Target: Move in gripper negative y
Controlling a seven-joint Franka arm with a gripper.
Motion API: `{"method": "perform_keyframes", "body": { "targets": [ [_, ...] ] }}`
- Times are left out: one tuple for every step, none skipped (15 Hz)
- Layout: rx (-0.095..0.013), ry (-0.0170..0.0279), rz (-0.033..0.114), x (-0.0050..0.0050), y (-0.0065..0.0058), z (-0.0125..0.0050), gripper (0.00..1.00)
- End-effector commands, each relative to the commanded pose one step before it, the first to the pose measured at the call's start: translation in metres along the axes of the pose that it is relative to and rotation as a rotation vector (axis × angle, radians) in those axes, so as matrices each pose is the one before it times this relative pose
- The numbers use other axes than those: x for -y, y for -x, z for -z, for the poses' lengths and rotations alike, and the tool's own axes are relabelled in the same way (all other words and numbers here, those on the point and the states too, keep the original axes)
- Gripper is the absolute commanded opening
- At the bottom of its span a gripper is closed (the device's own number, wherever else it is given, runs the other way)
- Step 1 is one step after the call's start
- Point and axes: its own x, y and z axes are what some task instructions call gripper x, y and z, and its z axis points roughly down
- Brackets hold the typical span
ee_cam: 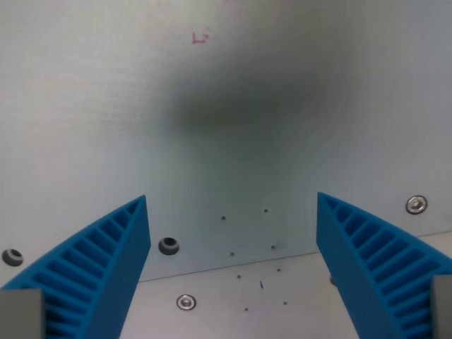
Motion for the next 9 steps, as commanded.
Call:
{"method": "perform_keyframes", "body": {
  "targets": [
    [-0.0015,0.00212,-0.0171,0.01432,-0.00495,0.00033,1.0],
    [0.0,0.0,0.0,0.005,0.0,0.0,1.0],
    [0.0,0.0,0.0,0.005,0.0,0.0,1.0],
    [0.0,0.0,0.0,0.005,0.0,0.0,1.0],
    [0.0,0.0,0.0,0.005,0.0,0.0,1.0],
    [0.0,0.0,0.0,0.005,0.0,0.0,1.0],
    [0.0,0.0,0.0,0.005,0.0,0.0,1.0],
    [0.0,0.0,0.0,0.005,0.0,0.0,1.0],
    [0.0,0.0,0.0,0.005,0.0,0.0,1.0]
  ]
}}
